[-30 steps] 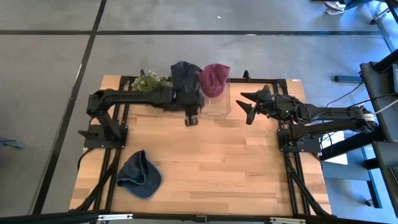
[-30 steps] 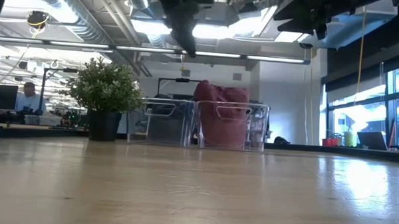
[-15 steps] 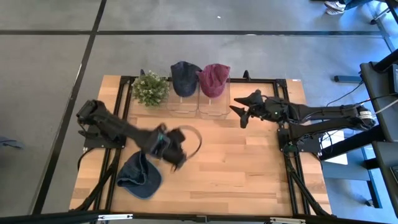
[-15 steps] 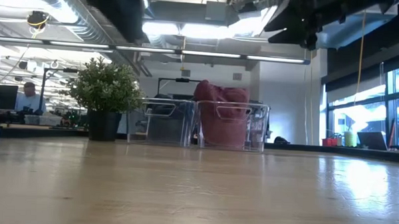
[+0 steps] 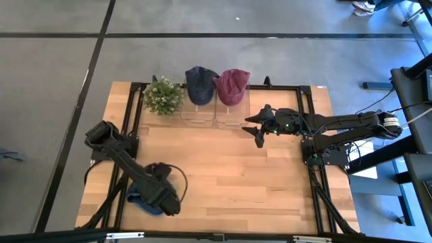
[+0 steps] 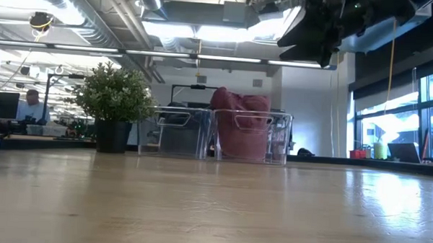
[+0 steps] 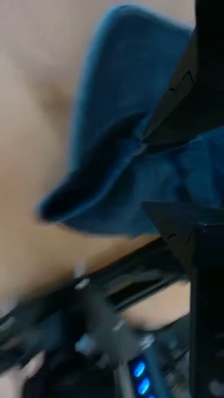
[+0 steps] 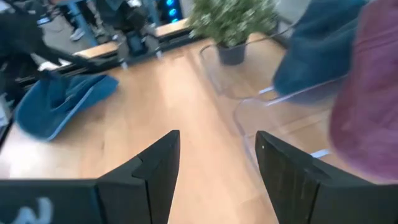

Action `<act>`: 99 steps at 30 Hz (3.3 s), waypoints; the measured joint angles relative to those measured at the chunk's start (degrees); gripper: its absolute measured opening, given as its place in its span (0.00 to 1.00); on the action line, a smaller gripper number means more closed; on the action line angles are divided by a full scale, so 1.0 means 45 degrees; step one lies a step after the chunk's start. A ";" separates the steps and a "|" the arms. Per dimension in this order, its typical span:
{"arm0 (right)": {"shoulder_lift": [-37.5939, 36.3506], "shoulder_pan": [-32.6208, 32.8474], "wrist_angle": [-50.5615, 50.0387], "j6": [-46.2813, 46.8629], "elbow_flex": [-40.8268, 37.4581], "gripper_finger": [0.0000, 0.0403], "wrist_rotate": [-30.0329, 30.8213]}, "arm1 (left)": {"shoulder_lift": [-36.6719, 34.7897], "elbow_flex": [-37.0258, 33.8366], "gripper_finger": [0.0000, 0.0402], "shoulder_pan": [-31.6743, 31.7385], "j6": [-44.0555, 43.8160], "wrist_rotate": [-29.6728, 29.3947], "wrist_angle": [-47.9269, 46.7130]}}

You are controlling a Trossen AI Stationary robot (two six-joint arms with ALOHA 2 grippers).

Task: Pick & Place hat
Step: Put the black cap into the left transparent bin

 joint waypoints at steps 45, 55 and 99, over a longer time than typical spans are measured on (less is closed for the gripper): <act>0.0753 0.0000 0.1785 -0.0451 -0.0010 0.52 -0.0243 | -0.4631 -0.9637 0.39 -0.1806 -0.5912 0.1650 0.7264; 0.0753 0.0000 0.1780 -0.0823 -0.0010 0.52 -0.0243 | -0.4631 -0.9922 0.39 -0.1857 -0.5575 0.0893 0.7582; 0.0743 0.0001 0.3148 -0.0669 -0.0010 0.52 -0.0236 | -0.5154 -0.5175 0.01 0.0024 0.4496 -1.1449 0.8736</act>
